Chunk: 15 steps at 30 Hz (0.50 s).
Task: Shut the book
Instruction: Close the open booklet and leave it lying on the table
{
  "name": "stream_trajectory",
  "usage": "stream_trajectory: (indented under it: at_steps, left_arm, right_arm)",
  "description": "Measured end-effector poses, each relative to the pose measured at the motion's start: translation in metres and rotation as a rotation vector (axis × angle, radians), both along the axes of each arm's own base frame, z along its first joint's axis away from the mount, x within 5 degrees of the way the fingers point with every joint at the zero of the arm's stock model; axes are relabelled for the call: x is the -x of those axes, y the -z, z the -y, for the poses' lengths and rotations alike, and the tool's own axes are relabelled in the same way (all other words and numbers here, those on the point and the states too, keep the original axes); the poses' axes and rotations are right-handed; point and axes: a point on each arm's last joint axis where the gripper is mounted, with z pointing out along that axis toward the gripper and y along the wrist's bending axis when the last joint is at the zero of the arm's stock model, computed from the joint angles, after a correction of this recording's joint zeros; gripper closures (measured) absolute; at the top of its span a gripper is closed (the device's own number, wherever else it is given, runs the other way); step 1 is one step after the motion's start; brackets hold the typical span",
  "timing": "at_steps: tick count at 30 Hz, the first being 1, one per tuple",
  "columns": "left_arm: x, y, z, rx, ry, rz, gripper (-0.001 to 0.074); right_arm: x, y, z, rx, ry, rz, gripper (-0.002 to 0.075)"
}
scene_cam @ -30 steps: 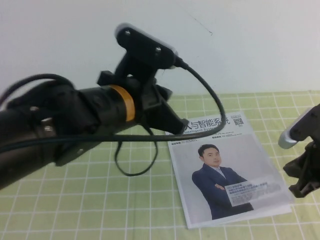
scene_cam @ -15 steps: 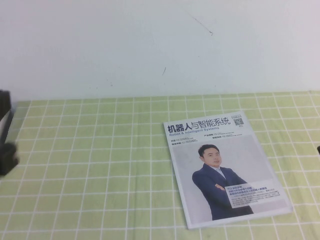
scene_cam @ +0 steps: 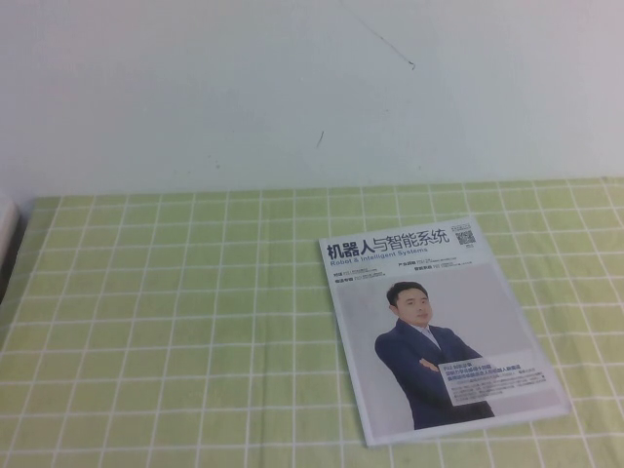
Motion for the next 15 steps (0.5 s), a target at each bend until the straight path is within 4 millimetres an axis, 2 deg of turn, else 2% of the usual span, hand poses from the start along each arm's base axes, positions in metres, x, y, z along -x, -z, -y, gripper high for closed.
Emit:
stream_trajectory:
  at_steps: [2,9,12,15]
  left_arm:
    - [0.0,-0.001,0.001,-0.009,0.014,0.022,0.0737]
    - [0.001,-0.002,0.002,-0.019,0.027,0.044,0.0737]
    - [0.001,-0.002,0.002,-0.019,0.027,0.044,0.0737]
    - [0.001,-0.002,0.002,-0.019,0.027,0.044,0.0737]
  right_arm:
    - [0.01,0.008,0.003,0.0,0.014,-0.022,0.0729]
    - [0.049,0.056,0.013,-0.042,0.093,-0.092,0.0729]
    - [0.06,0.067,0.015,-0.065,0.107,-0.068,0.0729]
    - [0.07,0.068,0.017,-0.084,0.112,-0.007,0.0729]
